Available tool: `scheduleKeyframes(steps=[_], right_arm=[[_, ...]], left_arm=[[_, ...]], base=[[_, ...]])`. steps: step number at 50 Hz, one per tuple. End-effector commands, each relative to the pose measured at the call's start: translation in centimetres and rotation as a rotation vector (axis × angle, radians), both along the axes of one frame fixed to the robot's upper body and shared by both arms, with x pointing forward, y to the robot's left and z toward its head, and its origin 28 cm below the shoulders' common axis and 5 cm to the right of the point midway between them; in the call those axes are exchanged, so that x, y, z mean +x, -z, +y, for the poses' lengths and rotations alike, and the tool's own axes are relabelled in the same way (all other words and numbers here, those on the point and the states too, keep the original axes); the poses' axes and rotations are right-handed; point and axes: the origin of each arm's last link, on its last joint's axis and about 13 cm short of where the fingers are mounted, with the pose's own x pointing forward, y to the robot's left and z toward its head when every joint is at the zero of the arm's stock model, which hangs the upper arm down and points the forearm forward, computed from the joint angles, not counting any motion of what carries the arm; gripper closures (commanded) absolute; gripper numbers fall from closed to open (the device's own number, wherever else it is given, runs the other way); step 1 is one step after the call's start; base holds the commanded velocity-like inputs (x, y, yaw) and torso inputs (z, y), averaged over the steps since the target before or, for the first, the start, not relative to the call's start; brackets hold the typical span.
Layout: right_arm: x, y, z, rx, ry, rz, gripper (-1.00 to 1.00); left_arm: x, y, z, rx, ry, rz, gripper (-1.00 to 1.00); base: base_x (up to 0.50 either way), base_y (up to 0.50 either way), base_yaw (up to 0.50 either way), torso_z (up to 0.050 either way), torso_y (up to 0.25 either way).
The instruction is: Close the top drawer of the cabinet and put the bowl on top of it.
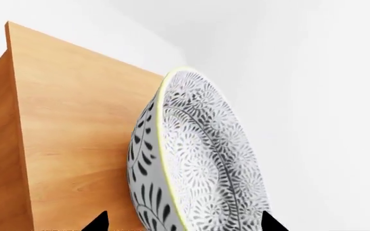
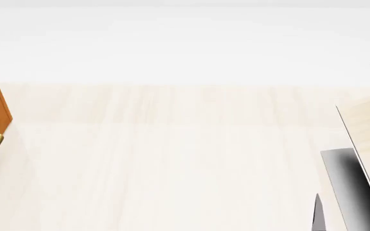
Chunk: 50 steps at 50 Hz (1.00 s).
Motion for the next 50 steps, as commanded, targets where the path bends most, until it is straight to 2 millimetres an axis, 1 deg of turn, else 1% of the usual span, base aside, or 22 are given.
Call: scheduleKeyframes(steps=[1, 9, 19, 26, 30, 38, 43, 50], right_arm=[[0.0, -0.1, 0.0, -0.003, -0.004, 0.001, -1.0], [0.0, 0.1, 0.1, -0.004, -0.009, 0.004, -1.0], [0.1, 0.0, 0.2, -0.001, -0.011, 0.003, -1.0], [0.1, 0.1, 0.3, 0.0, -0.013, 0.003, -1.0], [0.1, -0.1, 0.3, 0.0, -0.011, -0.002, -1.0], [0.0, -0.3, 0.3, 0.001, -0.01, -0.006, -1.0], [0.1, -0.1, 0.3, 0.004, -0.007, -0.004, -1.0], [0.0, -0.3, 0.3, 0.006, -0.012, -0.008, -1.0]], left_arm=[[-1.1, -0.9, -0.7, 0.038, 0.013, -0.026, -1.0], [-1.9, -1.2, -1.1, 0.081, 0.021, -0.028, -1.0], [-3.2, -1.1, -1.0, 0.117, 0.034, -0.017, -1.0], [-4.3, -1.1, -1.9, 0.202, 0.072, -0.021, -1.0], [-5.0, -1.0, -1.9, 0.216, 0.078, -0.022, -1.0], [-5.5, -0.2, -1.7, 0.229, 0.083, -0.01, -1.0], [-5.8, -0.2, -2.2, 0.285, 0.123, 0.009, -1.0], [-7.0, -0.2, -3.1, 0.347, 0.165, 0.004, -1.0]], base=[[0.0, 0.0, 0.0, 0.0, 0.0], [0.0, 0.0, 0.0, 0.0, 0.0], [0.0, 0.0, 0.0, 0.0, 0.0], [0.0, 0.0, 0.0, 0.0, 0.0], [0.0, 0.0, 0.0, 0.0, 0.0], [0.0, 0.0, 0.0, 0.0, 0.0], [0.0, 0.0, 0.0, 0.0, 0.0], [0.0, 0.0, 0.0, 0.0, 0.0]])
